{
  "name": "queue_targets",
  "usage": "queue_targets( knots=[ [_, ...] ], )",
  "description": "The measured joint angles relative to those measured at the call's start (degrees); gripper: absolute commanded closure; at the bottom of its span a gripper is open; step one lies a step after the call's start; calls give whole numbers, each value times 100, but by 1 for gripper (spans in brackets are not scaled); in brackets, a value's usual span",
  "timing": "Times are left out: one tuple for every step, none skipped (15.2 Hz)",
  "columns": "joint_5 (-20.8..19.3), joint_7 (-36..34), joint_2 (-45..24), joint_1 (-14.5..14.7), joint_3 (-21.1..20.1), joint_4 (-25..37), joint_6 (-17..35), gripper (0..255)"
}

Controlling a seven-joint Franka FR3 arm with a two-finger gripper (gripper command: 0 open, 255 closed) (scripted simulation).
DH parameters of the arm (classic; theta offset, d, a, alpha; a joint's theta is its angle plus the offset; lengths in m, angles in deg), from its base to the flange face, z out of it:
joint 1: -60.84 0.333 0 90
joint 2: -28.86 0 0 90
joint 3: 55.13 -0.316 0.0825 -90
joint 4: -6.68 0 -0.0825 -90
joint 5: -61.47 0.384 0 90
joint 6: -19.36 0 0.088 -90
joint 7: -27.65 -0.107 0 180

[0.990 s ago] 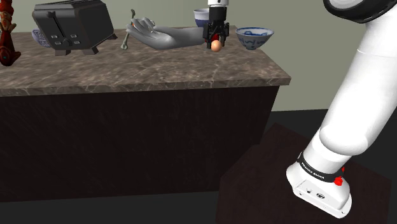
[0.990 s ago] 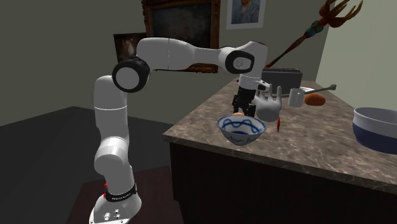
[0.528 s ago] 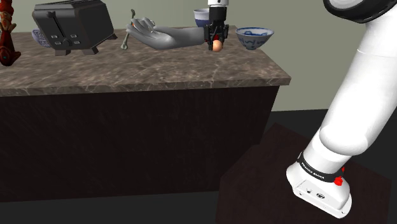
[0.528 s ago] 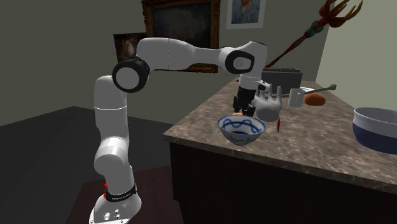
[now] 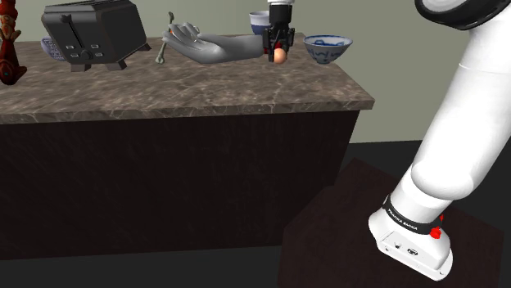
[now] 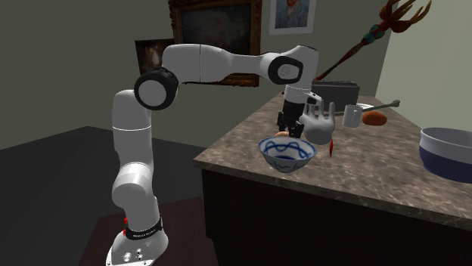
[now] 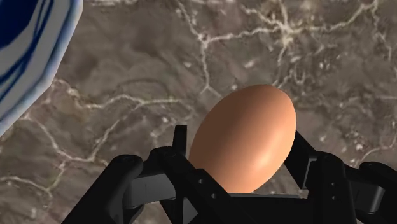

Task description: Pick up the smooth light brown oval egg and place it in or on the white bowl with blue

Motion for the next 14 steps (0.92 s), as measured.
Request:
queue_targets(
  knots=[
    [1,-13,-12,1,-2,102,-89,255],
    [4,-21,-33,0,-1,206,-171,255],
    [7,-21,-57,-7,2,318,-260,255],
    [8,-23,-60,-10,4,383,-323,255],
    [13,-36,-95,-10,3,508,-411,255],
    [14,-36,-93,-15,6,584,-491,255],
    [18,-35,-134,-23,10,722,-587,255],
    [23,-55,-163,-19,6,837,-671,255],
    [30,-62,-213,-24,7,990,-774,255],
    [35,-65,-237,-29,9,1089,-850,255],
    [41,-69,-277,-35,11,1221,-943,255],
    [48,-74,-321,-41,13,1373,-1051,255],
    [55,-87,-359,-43,12,1495,-1134,255],
    [64,-88,-420,-53,15,1660,-1238,255]
  ],
)
